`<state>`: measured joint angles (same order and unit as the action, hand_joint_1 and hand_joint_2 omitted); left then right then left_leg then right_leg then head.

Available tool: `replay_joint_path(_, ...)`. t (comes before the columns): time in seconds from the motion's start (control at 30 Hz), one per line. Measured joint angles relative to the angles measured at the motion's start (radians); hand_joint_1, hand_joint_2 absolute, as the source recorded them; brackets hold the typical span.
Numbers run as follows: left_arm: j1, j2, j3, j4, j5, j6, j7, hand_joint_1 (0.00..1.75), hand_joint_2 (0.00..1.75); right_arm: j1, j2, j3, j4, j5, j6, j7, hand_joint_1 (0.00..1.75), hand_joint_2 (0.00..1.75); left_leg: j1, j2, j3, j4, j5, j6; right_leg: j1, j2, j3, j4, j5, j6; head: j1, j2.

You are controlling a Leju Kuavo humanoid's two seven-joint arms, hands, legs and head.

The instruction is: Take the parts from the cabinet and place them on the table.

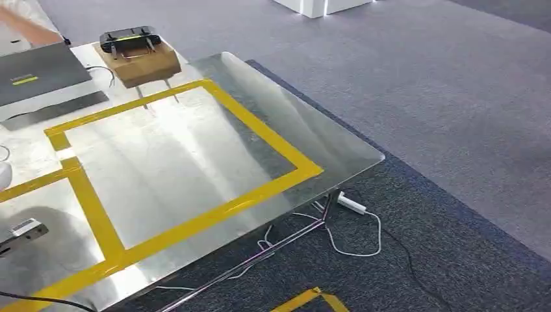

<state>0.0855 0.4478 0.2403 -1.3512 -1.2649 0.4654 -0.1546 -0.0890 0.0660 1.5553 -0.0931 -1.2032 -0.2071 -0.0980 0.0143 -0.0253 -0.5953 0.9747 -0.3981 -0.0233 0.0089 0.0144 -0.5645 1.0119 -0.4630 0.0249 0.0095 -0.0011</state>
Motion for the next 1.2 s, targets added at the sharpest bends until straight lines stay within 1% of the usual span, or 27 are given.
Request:
replay_joint_path(0.03,0.010,0.005,0.000,0.000,0.008,-0.001,-0.012,1.75,1.75,0.000,0.000,0.000,0.000,0.000,0.002,0.000,0.00,0.00,0.001,0.000,0.000,0.000,0.001,-0.007,0.001,0.000,-0.001,0.000,0.000,-0.002,0.000,0.000)
replay_joint_path(0.07,0.020,0.009,0.001,0.000,0.013,-0.003,-0.022,1.75,1.75,0.000,0.000,0.000,0.000,-0.001,0.007,0.000,0.00,0.00,0.002,0.000,-0.001,0.000,0.000,-0.010,0.002,0.000,-0.001,0.001,-0.001,-0.004,0.000,0.000)
replay_joint_path(0.17,0.051,0.022,0.006,0.000,0.018,-0.023,-0.040,1.75,1.75,0.000,-0.002,0.000,0.000,-0.006,0.011,0.000,0.00,0.00,0.002,0.000,-0.001,-0.001,0.001,-0.012,0.002,0.000,-0.001,0.001,0.000,-0.005,0.000,0.000)
replay_joint_path(0.33,0.093,0.032,0.039,0.000,0.021,-0.045,-0.047,1.75,1.75,0.000,-0.003,0.000,0.000,-0.013,0.012,0.000,0.00,0.00,0.001,0.000,-0.002,0.000,0.001,-0.012,0.001,-0.001,-0.001,0.001,0.000,-0.005,0.001,0.000)
replay_joint_path(0.5,0.112,0.034,0.064,0.000,0.020,-0.063,-0.053,1.75,1.75,0.000,-0.003,0.000,0.000,-0.014,0.012,0.000,0.00,0.00,-0.001,0.000,-0.003,0.000,0.001,-0.012,-0.001,-0.001,0.000,0.000,0.002,-0.002,0.001,0.000)
replay_joint_path(0.6,0.126,0.034,0.090,0.000,0.022,-0.068,-0.058,1.75,1.75,0.001,-0.004,0.000,0.000,-0.015,0.011,-0.003,0.00,0.00,-0.001,0.000,-0.003,0.001,0.001,-0.012,-0.001,-0.001,0.000,0.000,0.003,-0.003,0.001,0.000)
replay_joint_path(0.83,0.161,0.034,0.152,-0.023,0.043,-0.083,-0.094,1.75,1.75,-0.004,-0.004,0.000,0.000,-0.014,0.011,-0.018,0.00,0.00,-0.001,0.000,-0.003,0.001,0.001,-0.012,-0.001,-0.001,-0.001,0.000,0.002,-0.003,0.001,0.000)
replay_joint_path(0.9,0.170,0.032,0.165,-0.036,0.061,-0.095,-0.118,1.75,1.75,-0.006,-0.004,0.000,0.000,-0.015,0.010,-0.022,0.00,0.00,-0.001,0.000,-0.003,0.001,0.001,-0.012,-0.001,-0.001,-0.001,0.000,0.002,-0.003,0.001,0.000)
replay_joint_path(0.97,0.181,0.026,0.183,-0.058,0.085,-0.125,-0.154,1.75,1.75,-0.008,-0.004,0.000,0.000,-0.018,0.011,-0.029,0.00,0.00,-0.001,0.000,-0.003,0.001,0.001,-0.012,-0.001,-0.001,0.000,0.000,0.002,-0.003,0.001,0.000)
replay_joint_path(1.07,0.211,0.022,0.206,-0.096,0.119,-0.189,-0.211,1.75,1.75,-0.010,-0.004,0.000,0.000,-0.021,0.013,-0.031,0.00,0.00,-0.001,0.000,-0.003,0.001,0.001,-0.012,-0.001,-0.001,-0.001,0.000,0.002,-0.003,0.000,0.000)
replay_joint_path(1.2,0.244,0.006,0.237,-0.144,0.155,-0.229,-0.284,1.75,1.75,-0.010,-0.005,0.000,0.000,-0.029,0.015,-0.030,0.00,0.00,-0.001,0.000,-0.003,0.001,0.001,-0.012,-0.001,-0.001,-0.001,0.000,0.002,-0.003,0.001,0.000)
